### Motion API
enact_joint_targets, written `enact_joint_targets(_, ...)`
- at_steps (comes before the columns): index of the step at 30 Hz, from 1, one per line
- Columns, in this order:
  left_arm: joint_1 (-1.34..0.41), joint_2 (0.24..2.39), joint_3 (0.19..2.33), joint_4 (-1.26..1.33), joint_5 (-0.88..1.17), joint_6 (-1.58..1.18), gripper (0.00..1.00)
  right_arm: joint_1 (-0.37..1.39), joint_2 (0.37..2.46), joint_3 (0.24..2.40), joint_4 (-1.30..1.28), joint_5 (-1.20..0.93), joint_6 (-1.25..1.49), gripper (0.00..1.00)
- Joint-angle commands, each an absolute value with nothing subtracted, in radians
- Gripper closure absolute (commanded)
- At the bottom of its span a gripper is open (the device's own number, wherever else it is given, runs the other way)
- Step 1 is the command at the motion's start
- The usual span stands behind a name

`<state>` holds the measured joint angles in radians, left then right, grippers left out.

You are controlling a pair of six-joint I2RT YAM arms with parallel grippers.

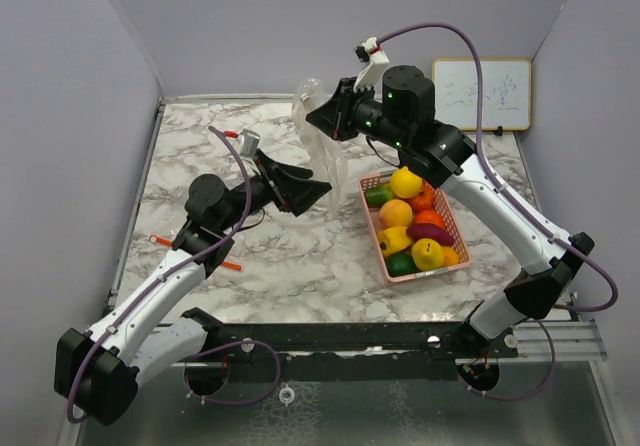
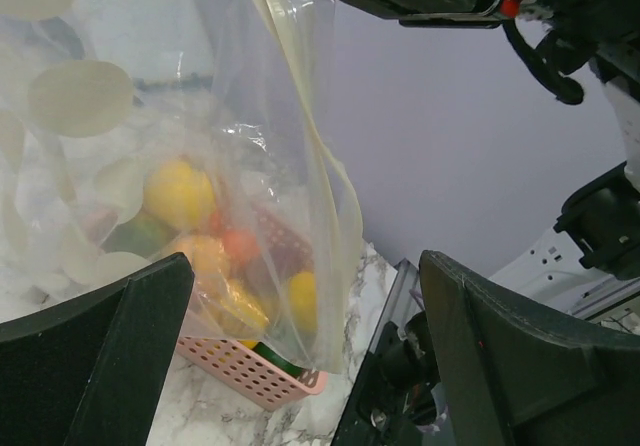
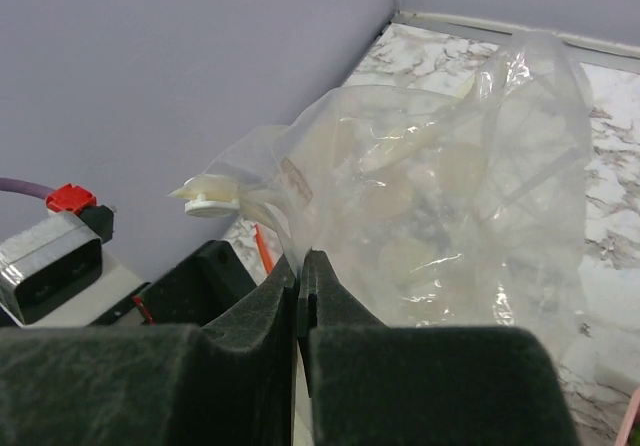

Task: Place the food in the zip-top bag and seal the zipper
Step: Open the zipper of the food storage bag.

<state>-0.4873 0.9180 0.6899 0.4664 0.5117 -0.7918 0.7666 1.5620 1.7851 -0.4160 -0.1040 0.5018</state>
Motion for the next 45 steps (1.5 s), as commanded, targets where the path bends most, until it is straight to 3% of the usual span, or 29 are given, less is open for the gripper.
enact_joint_targets(1, -0.539, 0.964, 0.766, 0.397, 0.477, -0.689, 0.01, 0.766, 1.581, 1.829, -0.361, -0.154, 0.533, 0.98)
enact_joint_targets(13, -0.571, 0.989, 0.827, 0.188, 0.258, -0.479, 0.03, 0.767, 1.575, 1.853, -0.366, -0.155, 0.561, 0.98)
enact_joint_targets(20, -0.571, 0.966, 0.818, 0.144, 0.248, -0.418, 0.20, 0.767, 1.588, 1.884, -0.381, -0.167, 0.572, 0.98)
enact_joint_targets(22, -0.571, 0.972, 0.819, 0.162, 0.237, -0.425, 0.20, 0.766, 1.589, 1.886, -0.382, -0.173, 0.581, 0.98)
enact_joint_targets(25, -0.571, 0.987, 0.820, 0.221, 0.208, -0.455, 0.09, 0.767, 1.587, 1.875, -0.378, -0.178, 0.597, 0.98)
enact_joint_targets(27, -0.571, 1.000, 0.828, 0.240, 0.174, -0.465, 0.07, 0.767, 1.585, 1.863, -0.372, -0.182, 0.611, 0.98)
enact_joint_targets(39, -0.572, 1.074, 0.901, 0.256, -0.149, -0.399, 0.33, 0.767, 1.559, 1.818, -0.381, -0.173, 0.671, 0.98)
enact_joint_targets(45, -0.573, 1.103, 0.911, 0.332, -0.213, -0.403, 0.28, 0.767, 1.549, 1.772, -0.374, -0.161, 0.724, 0.98)
